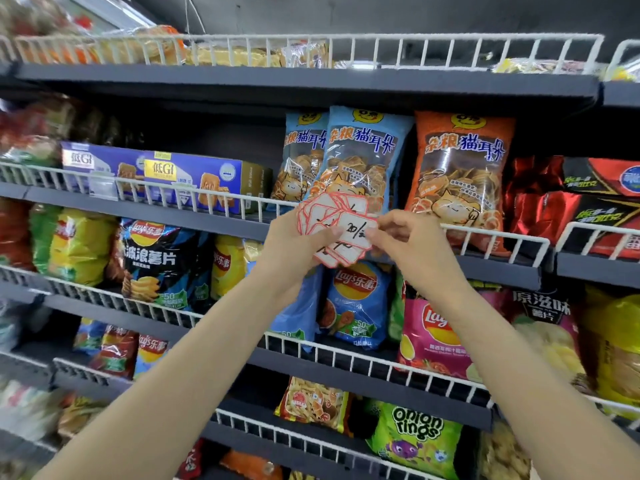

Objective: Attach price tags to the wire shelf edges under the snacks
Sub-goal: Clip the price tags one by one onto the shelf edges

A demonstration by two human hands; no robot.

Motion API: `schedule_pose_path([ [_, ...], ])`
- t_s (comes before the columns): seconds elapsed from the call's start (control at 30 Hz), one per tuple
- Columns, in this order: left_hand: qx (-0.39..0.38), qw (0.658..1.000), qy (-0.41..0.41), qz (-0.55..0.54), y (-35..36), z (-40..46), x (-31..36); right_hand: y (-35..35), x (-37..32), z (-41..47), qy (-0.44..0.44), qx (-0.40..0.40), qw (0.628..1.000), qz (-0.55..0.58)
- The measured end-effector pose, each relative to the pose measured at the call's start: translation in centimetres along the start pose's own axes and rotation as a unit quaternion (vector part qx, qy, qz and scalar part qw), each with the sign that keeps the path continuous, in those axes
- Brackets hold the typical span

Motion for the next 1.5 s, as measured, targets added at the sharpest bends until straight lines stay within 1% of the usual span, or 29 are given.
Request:
schedule_pose_path([
  [0.1, -0.001, 0.999, -0.022, -0.045, -2.5, -0.9, 0.2, 2.3, -1.2, -0.4, 0.006, -0.002, 0.999, 0.051],
  [0.27, 0.0, 0.998, -0.016, -0.065, -9.6, -2.2, 1.4, 9.5, -4.5, -0.5, 0.014, 0.009, 0.995, 0.097],
  [0.4, -0.002, 1.0, -0.005, -0.017, -17.7, -2.8, 1.9, 17.5, -7.1, -0.8, 0.012, 0.027, 0.993, 0.116],
  [0.53, -0.024, 0.999, -0.01, 0.031, -26.0, -2.4, 3.4, 25.4, -9.6, 0.1, 0.025, 0.054, 0.987, 0.148],
  [0.67, -0.029, 0.999, -0.009, 0.036, -32.6, -1.6, 4.0, 31.5, -11.4, 1.6, 0.042, 0.057, 0.989, 0.129],
  [0.83, 0.008, 0.999, -0.015, 0.035, -38.7, -0.1, 2.9, 37.1, -12.3, 3.7, 0.028, 0.024, 0.997, 0.064],
  [0.9, 0.017, 0.999, -0.029, 0.034, -40.3, 0.9, 2.3, 38.7, -12.2, 4.7, 0.03, 0.012, 0.999, 0.042],
  [1.0, 0.016, 0.997, -0.048, 0.05, -42.0, 2.6, 1.6, 40.4, -11.4, 6.1, 0.044, 0.006, 0.998, 0.04],
  [1.1, 0.013, 0.996, -0.037, 0.086, -43.2, 4.6, 1.0, 41.5, -10.4, 7.6, 0.042, -0.005, 0.999, 0.02],
  [1.17, 0.016, 0.992, -0.016, 0.121, -44.1, 6.2, 0.9, 42.0, -9.7, 8.7, 0.031, 0.014, 0.999, -0.002],
  [1.23, 0.008, 0.986, 0.008, 0.166, -44.8, 7.6, 0.8, 42.1, -9.0, 9.8, 0.023, 0.055, 0.998, -0.022],
  [1.3, -0.02, 0.972, 0.024, 0.232, -45.2, 8.9, 0.8, 42.0, -8.7, 10.8, 0.017, 0.098, 0.994, -0.042],
  [1.4, -0.097, 0.939, 0.044, 0.328, -45.3, 10.2, 0.7, 42.1, -8.6, 12.0, 0.007, 0.121, 0.989, -0.082],
  [1.43, -0.115, 0.93, 0.048, 0.345, -45.2, 10.6, 0.6, 42.3, -8.6, 12.3, 0.004, 0.123, 0.988, -0.092],
  [1.5, -0.134, 0.926, 0.045, 0.351, -45.3, 11.3, 0.4, 42.7, -8.8, 12.9, -0.003, 0.126, 0.987, -0.1],
])
Point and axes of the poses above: each hand's wrist, its own z-axis towards the middle knuckle, its own y-axis out of the palm, x = y × z, the point moved 1 cm from there along z, towards the middle knuckle, and after that the axes turned 6 degrees about z, right-handed, at the moved point
